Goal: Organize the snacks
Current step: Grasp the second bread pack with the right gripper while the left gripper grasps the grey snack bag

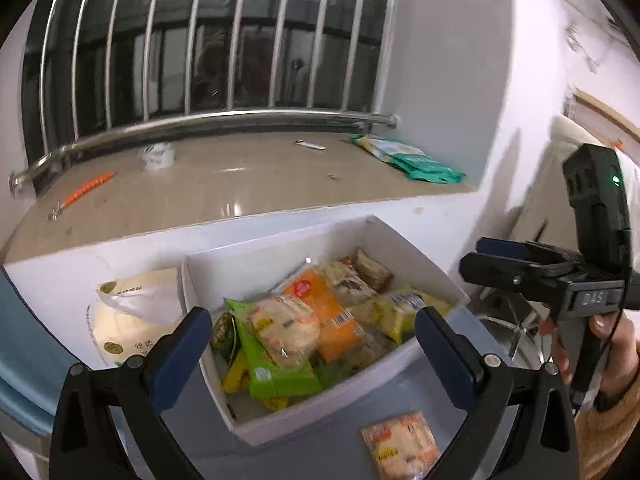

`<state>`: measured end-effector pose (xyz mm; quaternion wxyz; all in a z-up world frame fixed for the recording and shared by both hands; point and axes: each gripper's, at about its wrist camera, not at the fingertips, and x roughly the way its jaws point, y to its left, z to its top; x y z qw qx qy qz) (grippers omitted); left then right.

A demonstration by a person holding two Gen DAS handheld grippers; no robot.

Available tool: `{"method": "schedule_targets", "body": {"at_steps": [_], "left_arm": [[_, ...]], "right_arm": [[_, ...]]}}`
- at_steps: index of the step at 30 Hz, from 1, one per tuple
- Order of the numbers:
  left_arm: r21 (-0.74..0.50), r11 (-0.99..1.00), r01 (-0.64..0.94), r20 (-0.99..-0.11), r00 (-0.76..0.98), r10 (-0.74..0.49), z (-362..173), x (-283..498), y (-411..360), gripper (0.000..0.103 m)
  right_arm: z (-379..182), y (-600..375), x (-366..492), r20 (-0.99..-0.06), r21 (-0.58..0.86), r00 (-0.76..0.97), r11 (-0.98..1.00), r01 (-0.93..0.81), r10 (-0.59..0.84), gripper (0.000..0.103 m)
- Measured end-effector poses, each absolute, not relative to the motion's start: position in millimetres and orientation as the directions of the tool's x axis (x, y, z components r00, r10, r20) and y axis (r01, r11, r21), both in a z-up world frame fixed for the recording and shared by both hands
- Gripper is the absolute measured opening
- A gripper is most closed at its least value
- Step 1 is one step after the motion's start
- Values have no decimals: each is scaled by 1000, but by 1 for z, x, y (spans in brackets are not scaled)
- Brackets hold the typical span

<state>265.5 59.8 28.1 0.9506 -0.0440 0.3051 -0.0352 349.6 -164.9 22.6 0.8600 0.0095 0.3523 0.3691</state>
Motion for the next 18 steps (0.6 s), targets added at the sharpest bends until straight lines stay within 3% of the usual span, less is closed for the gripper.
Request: {"method": "schedule_targets", "body": {"at_steps": [9, 18], "left_arm": [[-80, 988, 131, -537, 830, -153, 18, 168, 22, 103], [-127, 979, 157, -572, 795, -201, -14, 101, 1, 103]], "right_arm": [[-9, -196, 260, -598, 267, 442, 686, -677, 669, 103], [-88, -190, 200, -730, 199, 384, 713, -673, 565, 103]]}}
